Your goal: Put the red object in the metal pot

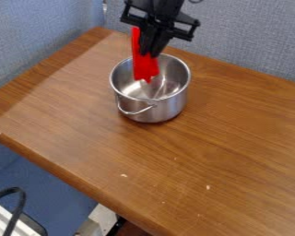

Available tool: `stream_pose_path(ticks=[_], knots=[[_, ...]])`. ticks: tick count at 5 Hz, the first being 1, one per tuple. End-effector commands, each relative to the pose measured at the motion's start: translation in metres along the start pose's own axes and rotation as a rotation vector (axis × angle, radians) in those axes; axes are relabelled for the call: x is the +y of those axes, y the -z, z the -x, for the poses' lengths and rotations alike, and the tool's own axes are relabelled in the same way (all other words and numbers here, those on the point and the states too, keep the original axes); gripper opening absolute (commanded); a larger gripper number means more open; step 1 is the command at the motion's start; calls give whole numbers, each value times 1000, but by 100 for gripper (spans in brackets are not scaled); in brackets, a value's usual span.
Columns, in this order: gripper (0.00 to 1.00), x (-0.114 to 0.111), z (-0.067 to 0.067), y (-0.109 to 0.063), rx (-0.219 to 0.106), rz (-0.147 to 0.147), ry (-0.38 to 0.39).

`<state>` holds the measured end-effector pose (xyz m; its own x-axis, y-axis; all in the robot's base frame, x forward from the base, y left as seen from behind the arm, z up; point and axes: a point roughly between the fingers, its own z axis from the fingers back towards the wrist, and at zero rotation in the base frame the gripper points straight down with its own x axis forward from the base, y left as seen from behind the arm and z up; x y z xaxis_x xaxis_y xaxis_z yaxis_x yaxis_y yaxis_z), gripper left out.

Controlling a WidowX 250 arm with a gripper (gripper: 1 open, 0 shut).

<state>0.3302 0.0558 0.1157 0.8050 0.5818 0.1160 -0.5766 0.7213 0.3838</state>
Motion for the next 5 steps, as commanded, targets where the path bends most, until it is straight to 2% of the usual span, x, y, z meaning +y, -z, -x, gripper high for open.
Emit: stream_pose_path(ticks=[1, 2, 3, 4, 5], knots=[[0, 9, -10, -13, -46, 11, -29], [0, 12, -8, -18, -50, -4, -30], [100, 13, -6, -22, -46, -21, -35], [0, 15, -4, -28, -39, -33, -44], [100, 17, 1, -29, -38, -30, -28]])
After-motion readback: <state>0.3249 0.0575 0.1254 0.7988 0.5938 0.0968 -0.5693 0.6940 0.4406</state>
